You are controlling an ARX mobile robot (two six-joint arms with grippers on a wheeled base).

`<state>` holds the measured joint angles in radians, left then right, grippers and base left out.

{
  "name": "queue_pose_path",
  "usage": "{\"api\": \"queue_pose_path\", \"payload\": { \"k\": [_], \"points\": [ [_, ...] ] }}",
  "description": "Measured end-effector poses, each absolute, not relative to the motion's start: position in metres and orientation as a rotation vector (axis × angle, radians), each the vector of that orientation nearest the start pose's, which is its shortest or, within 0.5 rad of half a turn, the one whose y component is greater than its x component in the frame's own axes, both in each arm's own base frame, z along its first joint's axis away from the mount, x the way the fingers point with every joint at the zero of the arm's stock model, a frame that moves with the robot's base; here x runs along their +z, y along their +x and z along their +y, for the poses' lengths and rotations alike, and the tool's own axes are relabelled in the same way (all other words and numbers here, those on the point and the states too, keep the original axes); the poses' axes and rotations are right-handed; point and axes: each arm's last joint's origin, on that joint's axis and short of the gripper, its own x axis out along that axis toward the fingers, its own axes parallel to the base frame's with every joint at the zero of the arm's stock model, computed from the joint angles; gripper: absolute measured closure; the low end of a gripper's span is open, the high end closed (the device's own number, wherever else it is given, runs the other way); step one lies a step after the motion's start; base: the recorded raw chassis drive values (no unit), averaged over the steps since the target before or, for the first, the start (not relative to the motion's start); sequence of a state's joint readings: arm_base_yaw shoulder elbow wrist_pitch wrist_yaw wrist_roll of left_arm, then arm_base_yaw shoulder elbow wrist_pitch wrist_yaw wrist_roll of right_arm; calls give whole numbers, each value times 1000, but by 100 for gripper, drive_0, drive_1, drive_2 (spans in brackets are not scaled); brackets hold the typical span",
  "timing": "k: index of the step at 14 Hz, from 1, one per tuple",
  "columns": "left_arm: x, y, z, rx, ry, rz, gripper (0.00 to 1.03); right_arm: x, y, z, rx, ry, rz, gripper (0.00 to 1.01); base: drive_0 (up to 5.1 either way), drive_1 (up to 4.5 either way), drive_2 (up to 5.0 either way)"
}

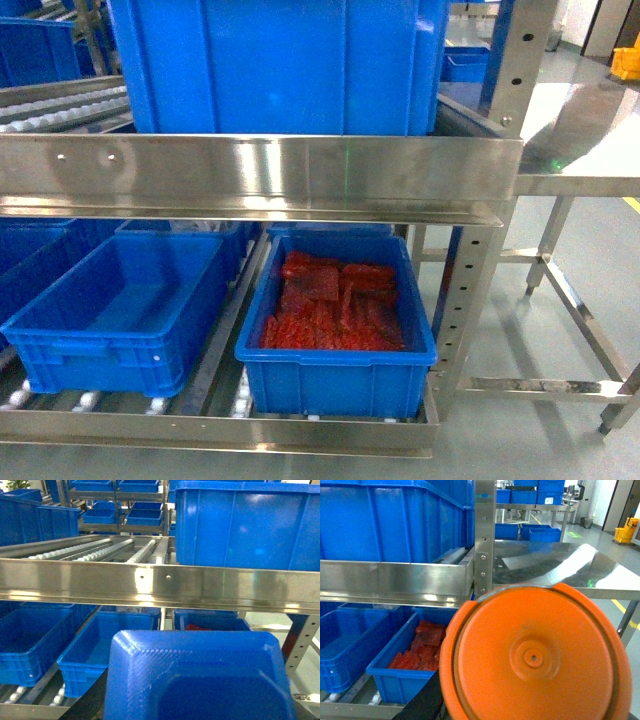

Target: Sort blue parts and orange caps into right shelf containers

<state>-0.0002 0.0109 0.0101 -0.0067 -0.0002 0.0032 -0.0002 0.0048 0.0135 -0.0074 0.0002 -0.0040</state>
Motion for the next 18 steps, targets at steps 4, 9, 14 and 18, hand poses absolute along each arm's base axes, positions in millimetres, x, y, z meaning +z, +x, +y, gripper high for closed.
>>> {"api": "queue_pose_path", "payload": {
  "k": [4,9,14,18],
  "points": [
    [165,98,0,-1,4,9,60,167,97,0,0,-4,-3,59,-512,234,234],
    [166,98,0,-1,3,6,60,167,97,0,0,-4,-2,59,-508,237,237],
    [166,98,0,0,3,6,60,167,97,0,0,-4,-1,59,-503,243,243],
    [165,98,0,0,3,8,60,167,97,0,0,-4,-3,59,-509,236,236]
  ]
}}
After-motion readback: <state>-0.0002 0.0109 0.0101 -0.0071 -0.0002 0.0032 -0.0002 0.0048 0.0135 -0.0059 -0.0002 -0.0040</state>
